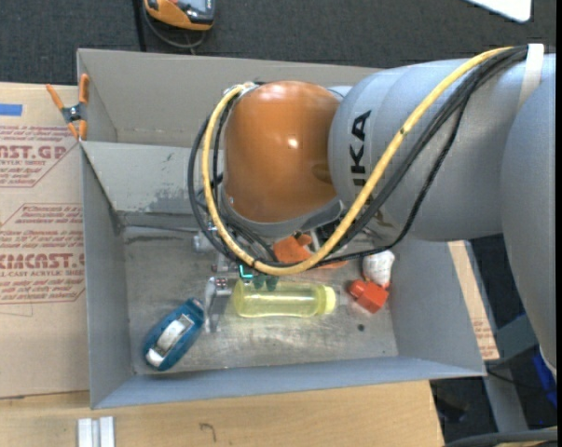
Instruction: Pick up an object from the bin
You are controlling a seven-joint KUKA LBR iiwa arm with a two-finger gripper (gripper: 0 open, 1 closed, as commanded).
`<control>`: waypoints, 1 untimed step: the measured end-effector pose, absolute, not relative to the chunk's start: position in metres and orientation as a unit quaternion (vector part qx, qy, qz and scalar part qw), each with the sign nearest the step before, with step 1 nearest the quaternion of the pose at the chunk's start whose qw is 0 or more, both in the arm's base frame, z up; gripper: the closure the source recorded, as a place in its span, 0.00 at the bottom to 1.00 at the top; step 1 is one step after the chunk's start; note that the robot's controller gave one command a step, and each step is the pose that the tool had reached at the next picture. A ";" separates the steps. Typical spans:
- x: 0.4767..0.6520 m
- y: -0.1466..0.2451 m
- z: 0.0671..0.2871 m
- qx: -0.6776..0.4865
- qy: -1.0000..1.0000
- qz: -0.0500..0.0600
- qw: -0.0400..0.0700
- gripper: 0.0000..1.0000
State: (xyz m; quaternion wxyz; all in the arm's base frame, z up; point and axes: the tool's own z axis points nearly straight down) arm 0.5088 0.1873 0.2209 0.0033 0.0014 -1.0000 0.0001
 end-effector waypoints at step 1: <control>0.511 0.186 0.225 0.001 -1.000 -0.001 0.000 0.00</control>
Offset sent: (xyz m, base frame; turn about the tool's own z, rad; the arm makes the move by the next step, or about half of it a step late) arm -0.0275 -0.0078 -0.1074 -0.2095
